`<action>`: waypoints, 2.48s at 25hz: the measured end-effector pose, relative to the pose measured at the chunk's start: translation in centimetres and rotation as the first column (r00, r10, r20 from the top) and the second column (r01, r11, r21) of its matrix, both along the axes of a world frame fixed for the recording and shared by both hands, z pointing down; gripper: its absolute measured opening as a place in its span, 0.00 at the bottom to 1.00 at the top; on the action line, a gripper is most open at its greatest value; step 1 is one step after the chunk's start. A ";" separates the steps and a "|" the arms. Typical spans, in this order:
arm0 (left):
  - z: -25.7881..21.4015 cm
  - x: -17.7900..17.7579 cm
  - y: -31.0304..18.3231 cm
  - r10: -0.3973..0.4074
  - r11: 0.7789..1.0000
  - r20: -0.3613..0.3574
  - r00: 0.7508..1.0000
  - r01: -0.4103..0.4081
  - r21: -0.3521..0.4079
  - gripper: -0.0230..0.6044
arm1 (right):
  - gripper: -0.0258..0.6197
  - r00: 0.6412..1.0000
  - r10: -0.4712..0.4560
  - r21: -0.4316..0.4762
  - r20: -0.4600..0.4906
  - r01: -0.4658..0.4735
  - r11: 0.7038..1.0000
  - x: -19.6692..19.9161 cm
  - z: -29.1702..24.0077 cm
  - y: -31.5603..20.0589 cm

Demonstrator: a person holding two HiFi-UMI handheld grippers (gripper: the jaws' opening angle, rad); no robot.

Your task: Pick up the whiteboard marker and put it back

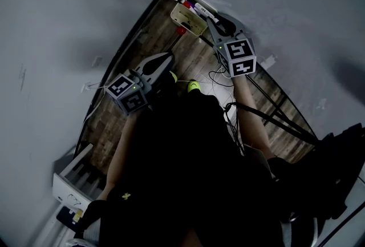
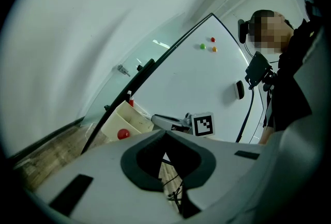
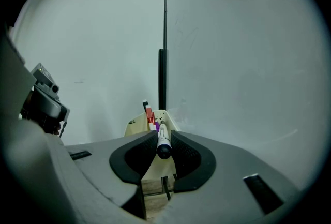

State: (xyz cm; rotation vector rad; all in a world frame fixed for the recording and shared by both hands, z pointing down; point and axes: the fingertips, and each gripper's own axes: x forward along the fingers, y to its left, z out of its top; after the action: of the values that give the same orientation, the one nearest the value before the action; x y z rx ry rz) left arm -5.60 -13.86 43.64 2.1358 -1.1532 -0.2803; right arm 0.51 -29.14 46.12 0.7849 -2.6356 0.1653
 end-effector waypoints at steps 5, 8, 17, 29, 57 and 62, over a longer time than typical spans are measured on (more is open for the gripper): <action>0.0 -0.3 0.3 -0.007 1.000 0.005 1.000 0.007 0.005 0.06 | 0.16 1.000 0.005 -0.002 0.011 -0.005 1.000 0.0 0.0 -0.1; -0.3 -0.3 0.4 -0.015 1.000 0.001 1.000 0.015 -0.006 0.06 | 0.16 1.000 0.011 -0.002 0.017 -0.011 1.000 0.3 -0.2 -0.1; -0.8 0.3 0.1 -0.017 1.000 -0.027 1.000 0.017 0.019 0.06 | 0.16 0.999 0.002 -0.007 0.051 -0.001 1.000 0.7 -1.5 0.2; -0.1 1.6 -0.2 0.002 0.999 0.032 0.999 -0.004 0.048 0.06 | 0.16 0.992 -0.019 -0.017 0.127 0.021 1.000 1.5 -4.1 1.7; 1.5 1.9 -1.1 -0.060 0.996 0.030 0.998 0.058 0.072 0.06 | 0.16 0.982 -0.046 0.074 0.186 0.033 0.997 4.5 -9.5 5.5; 1.4 2.6 -1.3 -0.052 0.996 0.032 0.998 0.049 0.077 0.06 | 0.16 0.981 -0.037 0.079 0.190 0.022 0.997 5.3 -9.8 5.3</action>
State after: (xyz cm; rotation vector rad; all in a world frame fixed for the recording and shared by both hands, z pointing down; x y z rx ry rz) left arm -3.02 -15.19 45.05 2.1877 -1.2356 -0.3162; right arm 5.77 -23.83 36.32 0.7900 -2.8483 0.1382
